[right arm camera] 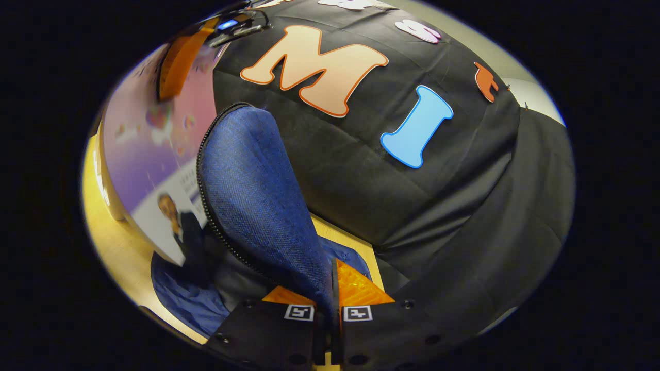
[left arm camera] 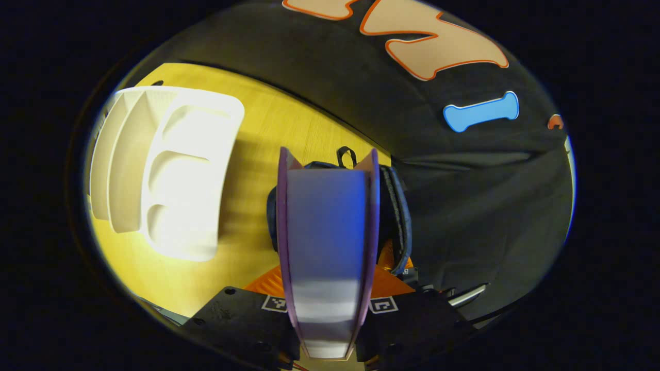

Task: Open the schoolbag, grab two books from the bookshelf and put them into the schoolbag.

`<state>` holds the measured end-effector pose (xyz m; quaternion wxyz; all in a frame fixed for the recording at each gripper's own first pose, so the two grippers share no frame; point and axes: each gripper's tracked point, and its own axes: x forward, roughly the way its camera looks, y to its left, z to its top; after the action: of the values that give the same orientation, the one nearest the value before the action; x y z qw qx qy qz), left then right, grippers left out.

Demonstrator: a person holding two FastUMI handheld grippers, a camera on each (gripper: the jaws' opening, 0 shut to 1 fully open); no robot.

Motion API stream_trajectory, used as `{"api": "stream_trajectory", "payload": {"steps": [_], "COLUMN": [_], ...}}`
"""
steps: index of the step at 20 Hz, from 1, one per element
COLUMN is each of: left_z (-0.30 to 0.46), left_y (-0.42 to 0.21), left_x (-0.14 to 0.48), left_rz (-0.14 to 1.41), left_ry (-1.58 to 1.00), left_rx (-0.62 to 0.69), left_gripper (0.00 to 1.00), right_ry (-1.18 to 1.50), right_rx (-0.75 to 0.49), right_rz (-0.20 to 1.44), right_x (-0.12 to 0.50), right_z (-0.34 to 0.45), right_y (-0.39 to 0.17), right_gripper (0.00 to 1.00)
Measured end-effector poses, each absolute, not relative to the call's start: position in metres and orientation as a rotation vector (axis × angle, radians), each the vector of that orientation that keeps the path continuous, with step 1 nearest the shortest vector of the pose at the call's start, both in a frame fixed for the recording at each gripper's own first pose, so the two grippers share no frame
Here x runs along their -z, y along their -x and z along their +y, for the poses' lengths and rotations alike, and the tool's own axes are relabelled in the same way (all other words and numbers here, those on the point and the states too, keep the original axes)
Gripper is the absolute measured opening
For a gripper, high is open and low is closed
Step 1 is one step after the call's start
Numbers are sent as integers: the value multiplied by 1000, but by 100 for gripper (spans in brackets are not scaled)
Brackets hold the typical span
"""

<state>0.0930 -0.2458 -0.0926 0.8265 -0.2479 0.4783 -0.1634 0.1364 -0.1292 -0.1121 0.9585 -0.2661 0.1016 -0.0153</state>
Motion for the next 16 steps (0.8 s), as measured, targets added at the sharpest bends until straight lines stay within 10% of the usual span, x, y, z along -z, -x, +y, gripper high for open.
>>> {"api": "stream_trajectory", "payload": {"steps": [16], "left_z": [-373], "left_y": [-159], "left_x": [201], "left_rz": [897], "left_ry": [778], "left_rx": [624], "left_gripper": [37], "right_ry": [465], "right_rx": [-15], "right_rz": [168], "right_x": [105], "right_z": [-127], "right_y": [-125], "right_gripper": [5]}}
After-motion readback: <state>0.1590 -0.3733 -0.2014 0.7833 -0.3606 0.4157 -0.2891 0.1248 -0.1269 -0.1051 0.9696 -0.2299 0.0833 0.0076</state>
